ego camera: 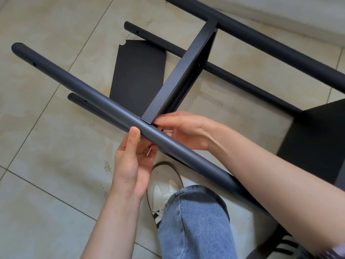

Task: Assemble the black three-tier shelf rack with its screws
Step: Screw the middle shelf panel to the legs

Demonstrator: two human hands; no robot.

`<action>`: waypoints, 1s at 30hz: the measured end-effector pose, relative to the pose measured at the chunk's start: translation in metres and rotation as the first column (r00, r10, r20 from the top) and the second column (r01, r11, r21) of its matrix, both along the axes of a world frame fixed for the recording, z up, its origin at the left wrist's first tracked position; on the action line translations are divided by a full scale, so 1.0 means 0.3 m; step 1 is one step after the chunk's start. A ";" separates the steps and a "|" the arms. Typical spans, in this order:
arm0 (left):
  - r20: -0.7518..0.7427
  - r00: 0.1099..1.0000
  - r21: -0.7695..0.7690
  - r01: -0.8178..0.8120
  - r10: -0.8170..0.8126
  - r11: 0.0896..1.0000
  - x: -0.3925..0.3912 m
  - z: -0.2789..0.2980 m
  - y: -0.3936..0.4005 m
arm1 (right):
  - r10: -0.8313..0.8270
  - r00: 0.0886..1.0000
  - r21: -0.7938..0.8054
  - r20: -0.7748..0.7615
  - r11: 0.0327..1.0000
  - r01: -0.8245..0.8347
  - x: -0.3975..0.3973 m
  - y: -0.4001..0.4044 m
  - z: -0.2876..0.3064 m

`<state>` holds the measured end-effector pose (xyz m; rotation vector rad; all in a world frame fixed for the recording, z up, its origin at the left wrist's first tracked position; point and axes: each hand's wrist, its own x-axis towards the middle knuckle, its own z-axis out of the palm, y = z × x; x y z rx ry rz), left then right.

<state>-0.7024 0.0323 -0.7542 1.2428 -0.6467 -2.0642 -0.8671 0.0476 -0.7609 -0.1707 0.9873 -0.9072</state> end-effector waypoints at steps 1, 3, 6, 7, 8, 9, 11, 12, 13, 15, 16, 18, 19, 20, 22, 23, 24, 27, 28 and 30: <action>0.001 1.000 -0.001 0.004 -0.004 1.000 -0.001 0.000 0.000 | 0.010 1.000 0.004 -0.009 1.000 -0.010 -0.001 0.000 0.001; 0.006 1.000 -0.006 0.014 -0.013 1.000 -0.001 0.000 0.000 | 0.015 1.000 0.010 -0.015 1.000 -0.015 -0.003 -0.001 0.001; 0.005 1.000 -0.005 0.016 -0.016 1.000 -0.002 0.002 -0.002 | 0.004 1.000 -0.004 -0.030 1.000 -0.005 -0.004 -0.002 -0.002; 0.004 1.000 -0.007 0.017 -0.017 1.000 -0.002 0.003 -0.002 | 0.000 0.999 -0.006 -0.034 1.000 0.000 -0.005 -0.003 -0.003; 0.003 1.000 -0.010 0.017 -0.017 1.000 -0.002 0.003 -0.002 | -0.001 0.999 -0.004 -0.035 1.000 0.001 -0.004 -0.005 -0.003; 0.002 1.000 -0.012 0.017 -0.017 1.000 -0.002 0.003 -0.001 | 0.000 0.999 0.001 -0.033 1.000 0.000 -0.002 -0.006 -0.002; 0.004 1.000 -0.010 0.017 -0.017 1.000 -0.003 0.002 -0.001 | 0.006 1.000 0.009 -0.029 1.000 -0.006 -0.001 -0.007 0.002; 0.005 1.000 -0.006 0.017 -0.017 1.000 -0.002 0.001 -0.002 | 0.012 1.000 0.010 -0.025 1.000 -0.012 -0.001 -0.008 0.004; 0.007 1.000 -0.002 0.017 -0.017 1.000 -0.001 0.000 -0.001 | 0.016 1.000 0.010 -0.012 1.000 -0.016 0.000 -0.008 0.005; 0.007 1.000 0.002 0.018 -0.018 1.000 0.002 -0.002 0.000 | 0.009 0.999 0.021 0.047 1.000 -0.010 0.004 -0.008 0.009; 0.007 1.000 0.002 0.018 -0.018 1.000 0.002 -0.003 0.001 | -0.001 0.997 0.027 0.077 1.000 -0.001 0.006 -0.009 0.010; 0.008 1.000 0.000 0.020 -0.020 1.000 0.001 -0.002 -0.001 | -0.022 0.994 0.027 0.106 0.999 0.019 0.005 -0.009 0.011; 0.008 1.000 -0.006 0.023 -0.023 1.000 0.001 -0.001 -0.002 | -0.025 0.993 0.027 0.113 0.999 0.022 0.002 -0.008 0.012; 0.010 1.000 -0.010 0.027 -0.027 1.000 -0.001 -0.001 -0.003 | -0.023 0.992 0.033 0.122 0.999 0.019 -0.003 -0.007 0.012; 0.014 1.000 -0.012 0.026 -0.026 1.000 -0.004 -0.002 -0.003 | -0.010 0.991 0.039 0.130 0.999 0.005 -0.013 -0.005 0.014; 0.015 1.000 -0.010 0.022 -0.022 1.000 -0.005 -0.004 -0.003 | -0.002 0.993 0.036 0.120 0.999 -0.002 -0.017 -0.005 0.013; 0.014 1.000 -0.008 0.017 -0.017 1.000 -0.005 -0.006 -0.002 | 0.007 0.994 0.030 0.108 0.999 -0.010 -0.018 -0.005 0.011; 0.003 1.000 0.008 0.008 -0.008 1.000 -0.006 -0.007 0.001 | 0.013 0.994 0.031 0.106 0.999 -0.017 -0.014 -0.006 0.011; 0.007 1.000 0.008 0.009 -0.009 1.000 -0.006 -0.007 0.001 | 0.011 0.993 0.034 0.114 0.999 -0.015 -0.013 -0.007 0.011; 0.009 1.000 -0.004 0.016 -0.016 1.000 -0.005 -0.009 0.001 | 0.014 0.994 0.025 0.107 1.000 -0.016 -0.014 -0.008 0.010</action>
